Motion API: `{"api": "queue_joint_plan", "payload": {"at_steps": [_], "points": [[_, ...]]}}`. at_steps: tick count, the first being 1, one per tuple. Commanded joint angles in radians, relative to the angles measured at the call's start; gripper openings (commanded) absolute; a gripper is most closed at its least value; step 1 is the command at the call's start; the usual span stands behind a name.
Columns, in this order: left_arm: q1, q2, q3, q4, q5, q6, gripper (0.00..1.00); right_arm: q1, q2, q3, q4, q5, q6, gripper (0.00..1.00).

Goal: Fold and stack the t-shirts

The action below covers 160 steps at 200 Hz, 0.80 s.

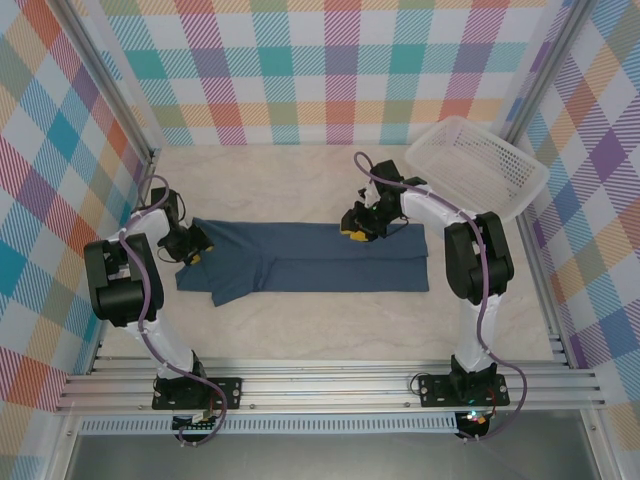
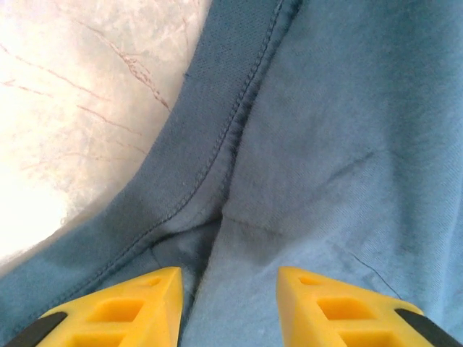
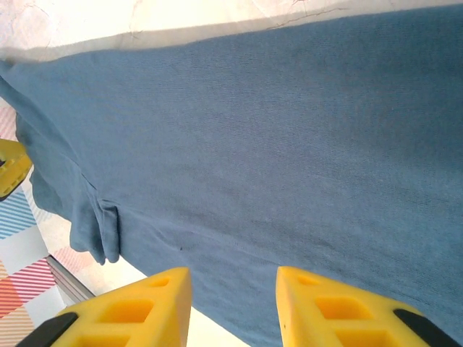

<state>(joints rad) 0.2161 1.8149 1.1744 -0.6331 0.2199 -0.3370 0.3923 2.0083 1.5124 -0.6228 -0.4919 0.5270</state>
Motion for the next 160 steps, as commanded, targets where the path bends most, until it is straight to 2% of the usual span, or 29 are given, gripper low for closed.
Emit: {"api": "queue_joint_plan", "payload": {"at_steps": [1, 21, 56, 99, 160], "points": [[-0.007, 0.029, 0.001, 0.030, -0.007, 0.026, 0.35, 0.001, 0.014, 0.009, 0.018, -0.044, 0.020, 0.36], [-0.008, 0.031, -0.001, 0.049, 0.009, 0.020, 0.30, 0.002, 0.018, 0.014, 0.014, -0.045, 0.025, 0.36], [-0.009, -0.031, -0.014, 0.060, 0.010, 0.000, 0.14, 0.001, 0.022, 0.017, 0.013, -0.043, 0.025, 0.35], [-0.015, -0.115, -0.048, 0.030, 0.014, -0.038, 0.00, 0.002, 0.043, 0.023, 0.017, -0.037, 0.033, 0.34], [-0.021, -0.231, -0.130, -0.009, 0.016, -0.113, 0.00, 0.002, 0.079, 0.057, 0.007, -0.038, 0.038, 0.33]]}}
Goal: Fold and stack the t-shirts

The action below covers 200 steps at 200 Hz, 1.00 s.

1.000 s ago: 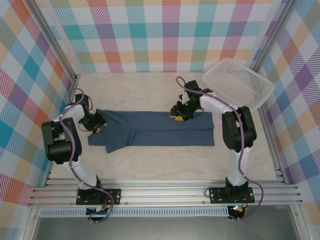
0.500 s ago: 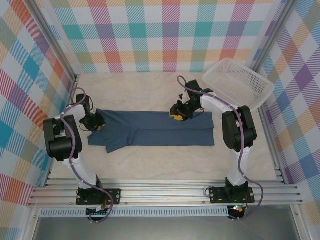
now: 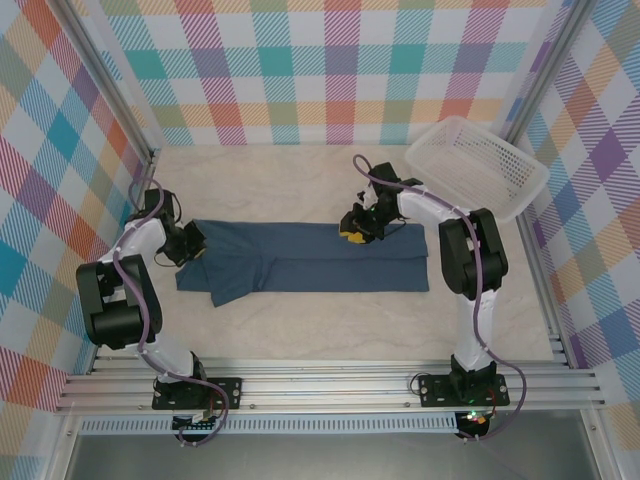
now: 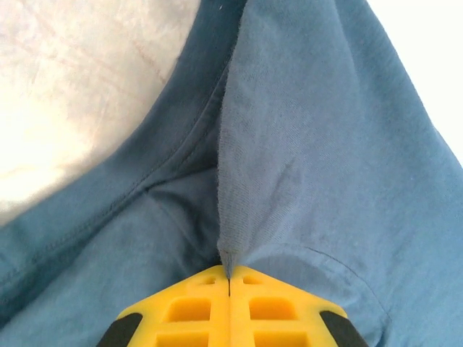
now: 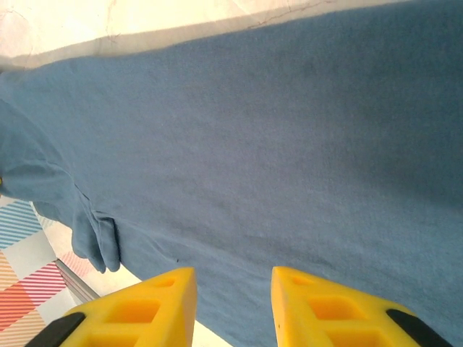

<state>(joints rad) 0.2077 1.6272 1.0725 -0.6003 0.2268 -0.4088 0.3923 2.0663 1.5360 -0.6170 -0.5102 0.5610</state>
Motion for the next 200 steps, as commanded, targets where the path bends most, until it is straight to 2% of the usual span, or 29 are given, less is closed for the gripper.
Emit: {"api": "queue_joint_plan", "payload": {"at_steps": [1, 49, 55, 68, 75, 98, 127, 163, 200], "points": [[-0.013, -0.044, -0.029, -0.042, 0.009, -0.041, 0.00, 0.002, 0.021, 0.033, 0.002, -0.021, 0.005, 0.33], [-0.013, -0.016, -0.034, -0.057, -0.015, -0.051, 0.00, 0.002, 0.018, 0.029, -0.002, -0.026, 0.003, 0.32], [-0.012, -0.011, -0.032, -0.061, -0.020, -0.050, 0.06, 0.002, 0.016, 0.027, -0.002, -0.027, 0.002, 0.32], [-0.012, -0.014, -0.033, -0.068, -0.029, -0.045, 0.31, 0.003, 0.011, 0.023, -0.003, -0.027, 0.000, 0.32], [-0.013, -0.026, -0.041, -0.069, -0.032, -0.042, 0.41, 0.003, 0.007, 0.017, -0.004, -0.026, 0.000, 0.32], [-0.011, -0.098, -0.105, -0.035, 0.006, -0.033, 0.48, 0.003, -0.007, -0.002, 0.006, -0.024, -0.001, 0.32], [-0.013, -0.137, -0.173, 0.005, 0.055, -0.031, 0.51, 0.003, -0.014, -0.017, 0.017, -0.029, 0.006, 0.32], [-0.014, -0.118, -0.196, 0.055, 0.069, -0.022, 0.44, 0.010, -0.012, -0.013, 0.016, -0.030, 0.008, 0.32], [-0.014, -0.078, -0.166, 0.079, 0.040, 0.043, 0.40, 0.011, -0.018, -0.017, 0.013, -0.031, 0.005, 0.32]]}}
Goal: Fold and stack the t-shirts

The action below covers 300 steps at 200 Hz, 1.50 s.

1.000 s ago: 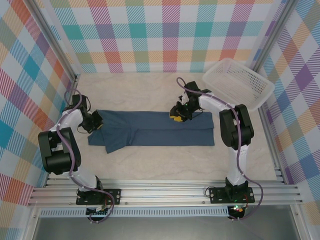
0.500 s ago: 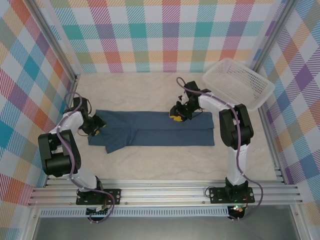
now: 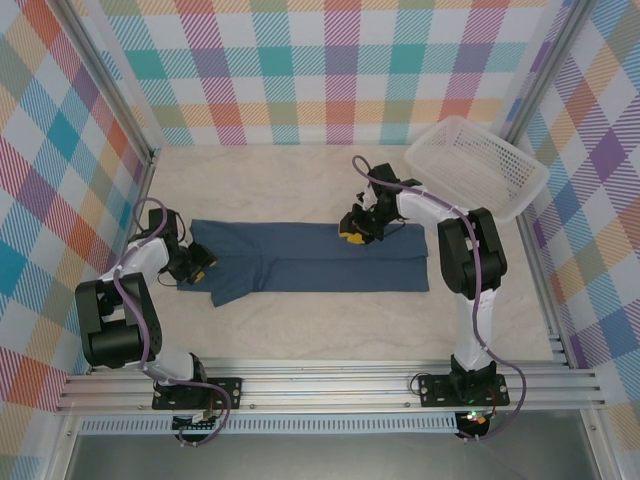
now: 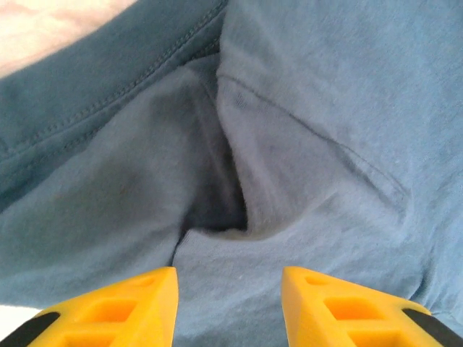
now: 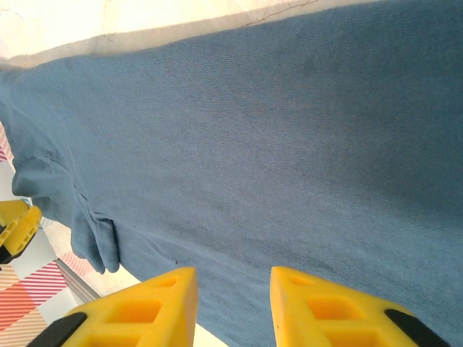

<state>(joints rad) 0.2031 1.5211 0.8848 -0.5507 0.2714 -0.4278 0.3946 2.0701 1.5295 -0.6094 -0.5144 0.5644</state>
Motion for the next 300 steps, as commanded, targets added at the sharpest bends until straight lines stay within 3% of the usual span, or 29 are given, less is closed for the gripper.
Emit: {"api": "queue_joint_plan", "payload": {"at_steps": [1, 60, 84, 133, 206, 249, 300], "points": [[-0.011, 0.029, 0.023, 0.029, -0.006, 0.064, 0.40, 0.009, -0.022, -0.011, 0.003, -0.026, 0.001, 0.32], [-0.016, 0.057, 0.031, 0.067, -0.012, 0.169, 0.26, 0.010, -0.028, -0.026, 0.003, -0.026, 0.003, 0.32], [-0.017, 0.059, 0.029, 0.083, -0.019, 0.170, 0.14, 0.010, -0.027, -0.023, 0.004, -0.027, 0.003, 0.32], [-0.019, 0.031, 0.055, 0.050, -0.036, 0.144, 0.00, 0.009, -0.019, -0.013, 0.000, -0.028, 0.002, 0.32], [-0.018, 0.040, 0.187, -0.095, -0.052, 0.013, 0.00, 0.009, -0.011, -0.008, 0.004, -0.033, 0.003, 0.32], [-0.018, 0.141, 0.324, -0.178, -0.037, -0.065, 0.00, 0.009, -0.010, -0.006, 0.001, -0.033, -0.001, 0.32], [-0.019, 0.277, 0.495, -0.314, -0.056, -0.063, 0.00, 0.009, -0.015, -0.013, 0.004, -0.034, 0.000, 0.32]]}}
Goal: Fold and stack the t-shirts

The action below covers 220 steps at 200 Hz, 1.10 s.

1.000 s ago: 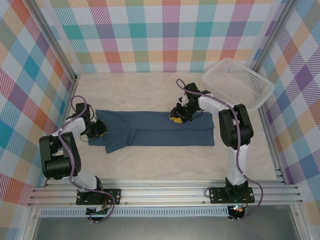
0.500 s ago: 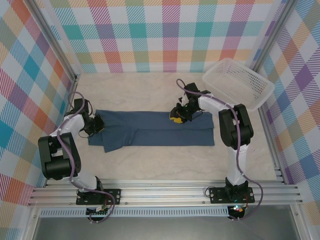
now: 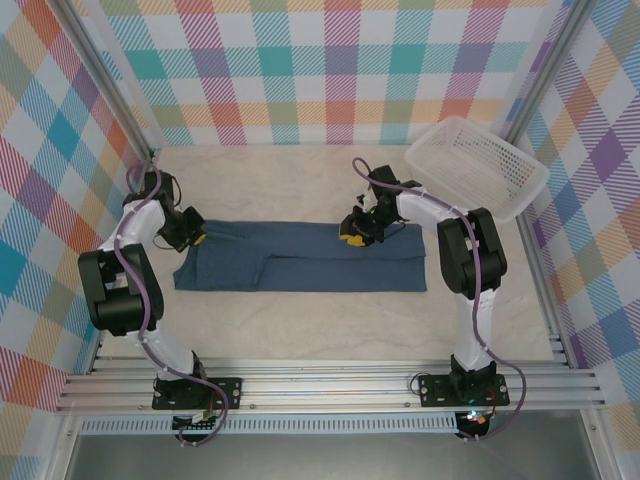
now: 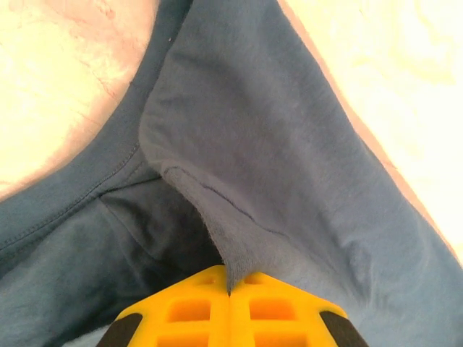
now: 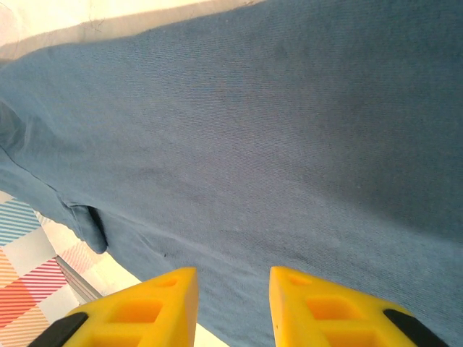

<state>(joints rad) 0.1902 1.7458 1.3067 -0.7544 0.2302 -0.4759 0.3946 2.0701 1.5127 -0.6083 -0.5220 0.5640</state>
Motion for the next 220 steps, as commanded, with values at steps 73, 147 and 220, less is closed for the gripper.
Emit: {"api": "queue_joint_plan", "payload": {"at_steps": [73, 147, 220], "points": [[-0.007, 0.186, 0.236, -0.171, -0.080, 0.033, 0.01, 0.009, -0.013, -0.003, 0.003, -0.028, 0.000, 0.32], [-0.095, 0.150, 0.297, -0.168, -0.418, 0.122, 0.36, 0.009, -0.069, -0.034, -0.001, 0.012, -0.017, 0.31], [-0.128, 0.062, 0.075, -0.040, -0.140, -0.127, 0.14, 0.009, -0.127, -0.111, 0.103, -0.026, -0.007, 0.30]]}}
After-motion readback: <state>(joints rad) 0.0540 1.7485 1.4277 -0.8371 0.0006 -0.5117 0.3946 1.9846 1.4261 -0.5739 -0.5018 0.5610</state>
